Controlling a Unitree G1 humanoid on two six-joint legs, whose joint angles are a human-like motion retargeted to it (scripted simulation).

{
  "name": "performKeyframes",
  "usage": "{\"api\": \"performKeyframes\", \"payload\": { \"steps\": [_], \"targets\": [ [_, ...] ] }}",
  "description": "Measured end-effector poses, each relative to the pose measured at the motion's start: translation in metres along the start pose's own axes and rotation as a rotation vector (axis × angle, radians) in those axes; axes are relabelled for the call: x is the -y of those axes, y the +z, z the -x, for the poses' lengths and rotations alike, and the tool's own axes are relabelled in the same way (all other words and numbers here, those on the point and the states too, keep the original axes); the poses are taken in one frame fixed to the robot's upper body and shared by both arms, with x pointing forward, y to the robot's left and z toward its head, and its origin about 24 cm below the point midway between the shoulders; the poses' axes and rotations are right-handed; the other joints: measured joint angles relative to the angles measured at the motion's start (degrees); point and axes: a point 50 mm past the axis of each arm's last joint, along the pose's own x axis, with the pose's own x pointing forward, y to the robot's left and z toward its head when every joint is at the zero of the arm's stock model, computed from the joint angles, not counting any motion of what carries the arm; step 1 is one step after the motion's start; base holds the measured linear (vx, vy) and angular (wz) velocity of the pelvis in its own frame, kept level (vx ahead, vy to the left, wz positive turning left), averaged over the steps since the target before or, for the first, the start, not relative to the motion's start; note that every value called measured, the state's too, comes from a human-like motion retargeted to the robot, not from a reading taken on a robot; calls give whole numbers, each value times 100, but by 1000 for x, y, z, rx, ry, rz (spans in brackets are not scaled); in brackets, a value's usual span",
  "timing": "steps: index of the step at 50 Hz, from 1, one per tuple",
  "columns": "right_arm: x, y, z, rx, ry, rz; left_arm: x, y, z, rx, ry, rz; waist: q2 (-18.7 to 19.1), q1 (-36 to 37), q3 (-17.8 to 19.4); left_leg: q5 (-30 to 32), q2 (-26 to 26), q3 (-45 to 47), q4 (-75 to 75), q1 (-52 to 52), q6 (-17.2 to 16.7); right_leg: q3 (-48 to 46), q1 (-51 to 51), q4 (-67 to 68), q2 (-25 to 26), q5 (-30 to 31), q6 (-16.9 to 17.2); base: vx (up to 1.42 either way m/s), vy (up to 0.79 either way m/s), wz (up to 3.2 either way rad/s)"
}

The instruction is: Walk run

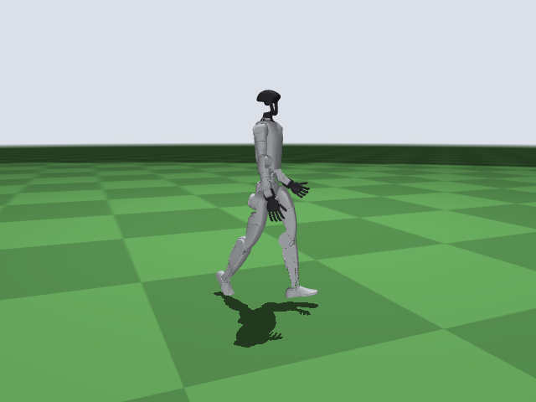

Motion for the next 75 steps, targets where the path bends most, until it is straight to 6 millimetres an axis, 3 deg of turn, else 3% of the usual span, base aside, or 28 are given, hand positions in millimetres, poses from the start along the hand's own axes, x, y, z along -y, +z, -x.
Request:
{"api": "performKeyframes", "payload": {
  "steps": [2, 4, 6, 9, 12, 18, 20, 24, 28, 30, 32, 33, 35, 36, 39, 45, 48, 52, 54, 56, 58, 60, 62, 63, 65, 67, 70, 75],
  "targets": [
    [-17, -42, 7, -131, 50, 3, -7, 0, 4, -8, 8, -9, 120, -289, -155, -144, 4, -327, 269, 187, 205, 37, -269, 989, -6, 840, -81, 142, -12, 106],
    [-34, -89, 22, -299, 94, -12, -10, 10, -1, 8, -14, -43, 143, -733, 9, -453, -281, -743, 524, 614, 309, -19, -913, 3026, -180, 997, -264, 115, -18, 172],
    [-51, -123, 38, -425, 144, -31, -10, 26, -12, 38, -51, -98, 550, -840, 63, -601, -29, -1174, 430, 1002, 290, 183, -1328, 3278, 385, 932, -433, 93, -16, 93],
    [-77, -167, 64, -566, 239, -40, -5, 52, -30, 96, -118, -176, 933, -868, 115, -787, 183, -1591, 275, 1487, 229, 546, -2091, 3385, 763, 72, -579, 86, -25, 59],
    [-100, -202, 93, -680, 318, -63, 5, 75, -44, 160, -191, -227, 1048, -1221, 160, -926, 98, -1898, 56, 2002, 200, 534, -2899, 3059, 507, -988, -618, 100, -30, 153],
    [-129, -242, 136, -840, 429, -125, 24, 108, -60, 248, -306, -274, 971, -2150, 301, -1292, -378, -2656, -33, 2958, 306, 42, -3890, 585, -728, -1617, -518, 83, -38, 172],
    [-133, -245, 142, -866, 455, -141, 22, 114, -62, 250, -332, -302, 909, -2315, 374, -1407, -419, -2837, -4, 3324, 309, 197, -4096, -308, -783, -1860, -630, 78, -46, 95],
    [-127, -241, 137, -864, 456, -148, 10, 102, -57, 179, -323, -325, 956, -2284, 301, -1122, -228, -2690, 179, 3808, 68, 377, -4196, -1035, -711, -2092, -397, 112, -71, 29],
    [-106, -224, 114, -813, 371, -126, -5, 65, -37, 58, -271, -289, 891, -2537, 20, 554, -108, -2668, 914, 3967, -418, 76, -3977, -216, -885, -1385, -428, 111, -68, 81],
    [-93, -209, 98, -756, 310, -109, -12, 45, -22, -3, -239, -260, 878, -2473, -104, 1891, -2, -2353, 1703, 3731, -702, 1293, -3777, 66, -543, -1664, -690, 117, -77, 21],
    [-76, -181, 74, -668, 257, -108, -12, 27, -12, -49, -213, -227, 839, -2360, 53, 2681, 230, -1910, 3253, 3155, -545, 1497, -3390, 244, -420, -2030, -832, 113, -68, -14],
    [-67, -164, 62, -624, 238, -105, -12, 21, -9, -62, -194, -208, 920, -2279, 167, 2863, 629, -1577, 4203, 2796, -350, 726, -3120, 302, -435, -2157, -911, 97, -54, -20],
    [-48, -125, 39, -517, 176, -108, -8, 11, -6, -75, -166, -158, 656, -2219, 77, 2738, 473, -1203, 4630, 2271, 22, 22, -2698, 68, -872, -2209, -904, 95, -49, 1],
    [-39, -102, 27, -446, 138, -115, -7, 7, -4, -76, -155, -138, 551, -2138, 45, 2305, 452, -977, 4735, 2029, 109, 255, -2553, 6, -786, -2327, -930, 80, -39, -5],
    [-10, -32, 4, -199, 18, -136, -4, 0, 2, -69, -120, -86, 332, -1801, 95, 1417, 176, -771, 4693, 1219, 6, 388, -2069, -297, -653, -2405, -963, 79, -37, -57],
    [49, 96, 5, 272, -162, -28, -6, 5, 7, -20, -92, -66, 233, -915, 310, 355, 92, -779, 2415, -15, -279, 473, -1172, -743, -15, -2739, -1225, 95, -41, -75],
    [75, 133, 18, 382, -242, 73, -4, 10, 3, 0, -93, -80, 334, -529, 422, 174, 341, -508, 693, -188, -390, 573, -687, -778, 344, -3090, -1301, 108, -35, -44],
    [89, 140, 23, 377, -310, 144, -2, 10, -1, -2, -81, -72, 269, -466, 353, -302, -60, -521, -837, -162, -373, 434, -180, -704, 458, -2940, -1022, 111, -25, 21],
    [82, 127, 18, 328, -298, 144, -3, 6, -1, -16, -64, -52, 199, -376, 260, -206, 104, -62, -541, -23, -216, 524, -19, -487, 423, -2335, -687, 138, -15, -26],
    [67, 102, 10, 255, -247, 135, -4, 2, 2, -28, -46, -36, 153, -186, 121, 6, 351, 402, -113, 97, -148, 567, 70, -125, 302, -1150, -312, 156, -8, -70],
    [46, 67, 2, 158, -162, 133, -6, -2, 5, -43, -38, -25, 220, -330, -141, 105, 291, -52, 237, 129, 221, 480, -34, 412, 296, 264, 70, 122, -5, 42],
    [21, 26, -1, 41, -58, 159, -10, -1, 7, -40, -36, -18, 198, -628, -204, -350, 119, -806, 778, 192, 309, 735, -591, 1995, 467, 997, 205, 165, -23, 128],
    [3, -15, 2, -94, 11, 169, -9, 8, -3, -14, -64, -26, 213, -854, -38, -697, 53, -632, 1058, 588, 309, 646, -1129, 3578, 303, 997, 344, 102, -9, 108],
    [-10, -37, 6, -166, 47, 161, -8, 14, -7, -1, -75, -42, 493, -779, -26, -742, 278, -820, 920, 815, 309, 727, -1253, 3419, 628, 997, 254, 96, 5, 55],
    [-30, -84, 19, -319, 105, 134, -4, 25, -18, 30, -105, -68, 919, -732, -11, -866, 478, -1188, 694, 1242, 309, 774, -1690, 3245, 1019, 747, -321, 122, 1, 65],
    [-52, -125, 38, -453, 180, 95, 0, 39, -27, 72, -141, -98, 1037, -776, 37, -893, 371, -1455, 455, 1610, 309, 795, -2179, 3202, 895, 40, -529, 81, -5, 134],
    [-88, -175, 71, -606, 298, -3, 6, 60, -37, 126, -226, -157, 1146, -1295, 76, -929, 76, -2170, 170, 2118, 309, 352, -2909, 2603, 264, -1088, -618, 111, -24, 249],
    [-143, -225, 125, -775, 488, -173, 12, 89, -49, 173, -342, -259, 946, -2097, 123, -1204, -424, -3163, 152, 2866, 309, 472, -3703, 459, -568, -1352, -444, 90, -47, 256]
  ]
}}
